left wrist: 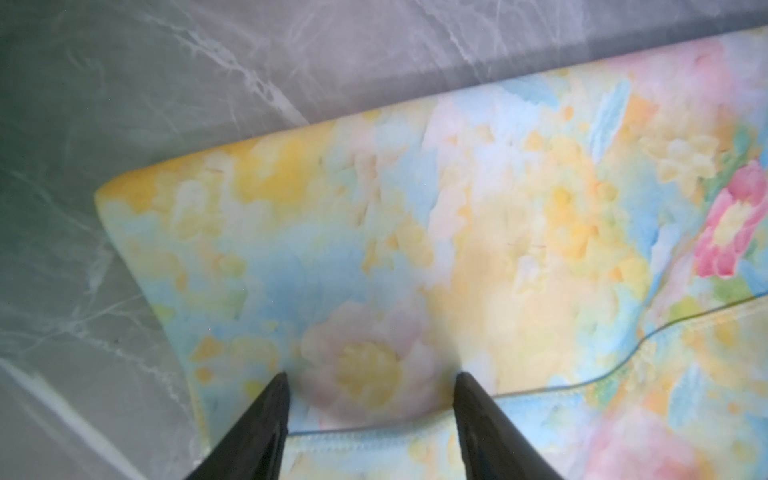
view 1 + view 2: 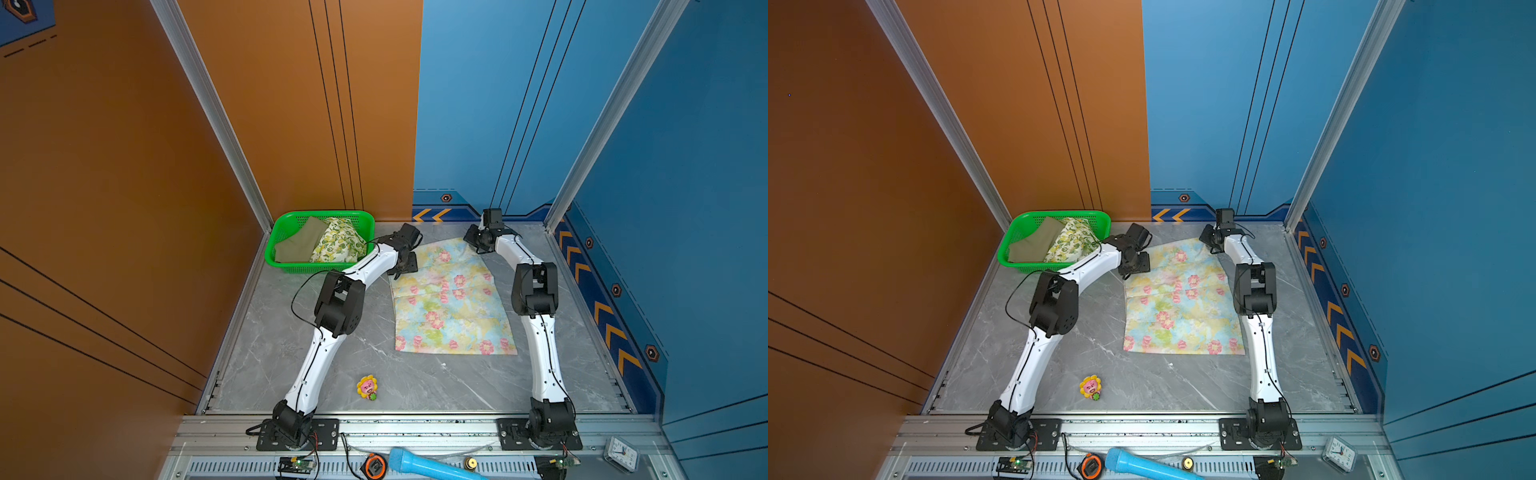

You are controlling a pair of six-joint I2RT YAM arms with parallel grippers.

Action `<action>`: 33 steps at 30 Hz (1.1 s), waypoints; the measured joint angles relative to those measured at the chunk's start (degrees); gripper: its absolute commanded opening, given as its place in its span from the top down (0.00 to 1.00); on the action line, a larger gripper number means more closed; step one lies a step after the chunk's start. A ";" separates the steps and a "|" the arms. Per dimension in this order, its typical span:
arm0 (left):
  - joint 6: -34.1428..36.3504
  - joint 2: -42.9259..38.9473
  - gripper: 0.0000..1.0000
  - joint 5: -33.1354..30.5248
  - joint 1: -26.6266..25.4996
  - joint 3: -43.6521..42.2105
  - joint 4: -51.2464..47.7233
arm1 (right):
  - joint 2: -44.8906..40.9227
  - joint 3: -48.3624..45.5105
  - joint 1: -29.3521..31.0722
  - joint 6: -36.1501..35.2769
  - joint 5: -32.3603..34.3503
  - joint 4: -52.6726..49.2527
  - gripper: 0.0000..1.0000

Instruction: Fold and stack the skirts

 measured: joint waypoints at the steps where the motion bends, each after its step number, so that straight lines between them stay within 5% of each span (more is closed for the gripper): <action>1: 0.02 0.02 0.38 0.13 -0.07 -0.07 0.00 | -1.27 -2.19 -0.17 0.02 0.00 0.57 1.00; 13: 1.51 -4.70 0.38 0.42 -3.04 -8.66 2.93 | -17.66 -26.12 -2.47 -0.20 1.07 2.32 0.98; 18: 1.49 -9.40 0.36 1.09 -5.18 -16.02 3.45 | -25.83 -38.23 -2.84 -0.50 1.25 2.86 0.80; 21: 1.14 -12.37 0.28 1.70 -5.81 -20.50 3.69 | -29.83 -44.30 -2.93 -0.85 1.55 3.26 0.51; 24: 1.01 -14.01 0.25 2.58 -5.97 -22.60 3.61 | -32.63 -47.54 -3.13 -0.94 1.51 3.26 0.39; 33: 1.53 -15.17 0.23 2.75 -1.66 -21.92 3.65 | -39.12 -50.16 -4.15 -2.01 1.53 3.26 0.35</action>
